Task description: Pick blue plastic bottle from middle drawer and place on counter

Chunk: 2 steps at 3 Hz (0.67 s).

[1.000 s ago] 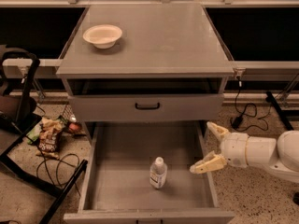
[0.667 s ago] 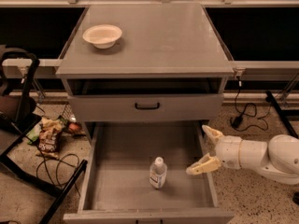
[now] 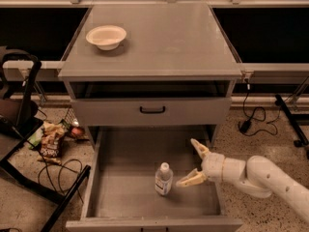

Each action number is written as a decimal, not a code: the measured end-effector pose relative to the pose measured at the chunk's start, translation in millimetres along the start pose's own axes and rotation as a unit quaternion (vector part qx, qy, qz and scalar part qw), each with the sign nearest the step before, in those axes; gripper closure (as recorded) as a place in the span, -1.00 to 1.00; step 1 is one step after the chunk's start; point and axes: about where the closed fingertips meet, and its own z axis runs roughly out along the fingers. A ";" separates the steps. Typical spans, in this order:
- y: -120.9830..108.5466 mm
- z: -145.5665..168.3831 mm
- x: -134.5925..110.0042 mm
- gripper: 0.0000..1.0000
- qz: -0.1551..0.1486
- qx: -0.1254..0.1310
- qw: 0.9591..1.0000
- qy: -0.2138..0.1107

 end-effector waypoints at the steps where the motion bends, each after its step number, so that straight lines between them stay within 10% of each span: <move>1: 22.4 27.3 37.2 -1.00 0.009 -0.039 0.999 -0.027; 2: 52.6 45.8 53.6 -1.00 0.026 -0.079 0.996 -0.029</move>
Offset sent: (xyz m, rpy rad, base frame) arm -0.0527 0.0639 -0.0963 0.0965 0.1249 0.2059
